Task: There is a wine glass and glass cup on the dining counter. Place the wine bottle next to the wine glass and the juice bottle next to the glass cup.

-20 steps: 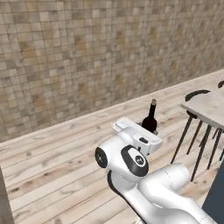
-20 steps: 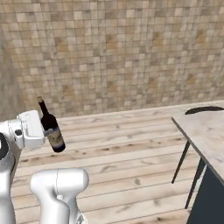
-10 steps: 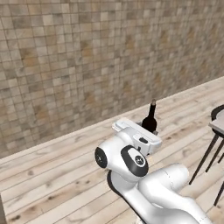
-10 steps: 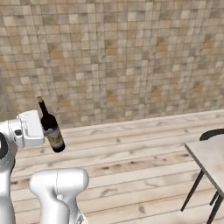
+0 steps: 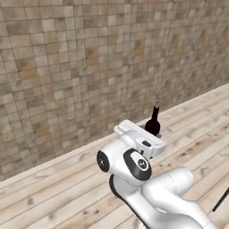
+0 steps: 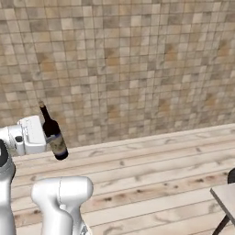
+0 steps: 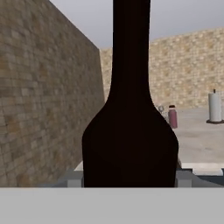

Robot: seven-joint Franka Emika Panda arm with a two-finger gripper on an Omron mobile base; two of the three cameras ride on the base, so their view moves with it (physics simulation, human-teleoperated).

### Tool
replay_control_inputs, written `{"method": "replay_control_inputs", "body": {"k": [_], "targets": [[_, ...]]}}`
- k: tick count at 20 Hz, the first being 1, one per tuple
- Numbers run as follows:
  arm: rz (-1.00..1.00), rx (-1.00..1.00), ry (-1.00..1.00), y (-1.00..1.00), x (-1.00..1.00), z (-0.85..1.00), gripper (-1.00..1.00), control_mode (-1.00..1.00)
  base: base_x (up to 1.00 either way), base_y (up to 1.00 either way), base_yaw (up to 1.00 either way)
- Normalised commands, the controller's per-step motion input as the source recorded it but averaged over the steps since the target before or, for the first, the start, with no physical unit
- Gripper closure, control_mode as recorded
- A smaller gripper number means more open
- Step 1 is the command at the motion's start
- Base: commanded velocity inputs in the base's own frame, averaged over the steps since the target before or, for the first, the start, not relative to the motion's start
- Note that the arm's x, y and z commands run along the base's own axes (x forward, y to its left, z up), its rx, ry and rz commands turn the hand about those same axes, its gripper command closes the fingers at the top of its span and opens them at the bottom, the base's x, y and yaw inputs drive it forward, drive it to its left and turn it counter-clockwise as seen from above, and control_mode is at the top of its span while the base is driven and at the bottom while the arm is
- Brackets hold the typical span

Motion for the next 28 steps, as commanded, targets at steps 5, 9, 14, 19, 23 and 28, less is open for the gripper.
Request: {"method": "replay_control_inputs", "body": {"k": [5,9,14,19,23,28], "targets": [[0.00,0.00,0.00,0.00,0.00,0.00,1.00,1.00,0.85,0.00,-0.11],[0.00,0.00,0.00,0.00,0.00,0.00,1.00,1.00,0.67,0.00,-0.32],[0.00,0.00,0.00,0.00,0.00,0.00,1.00,1.00,0.51,0.01,-0.49],[0.00,0.00,0.00,0.00,0.00,0.00,1.00,1.00,0.38,0.05,-0.63],[0.00,0.00,0.00,0.00,0.00,0.00,1.00,1.00,0.41,0.07,-0.60],[0.00,0.00,0.00,0.00,0.00,0.00,1.00,1.00,0.55,0.11,-0.47]]}}
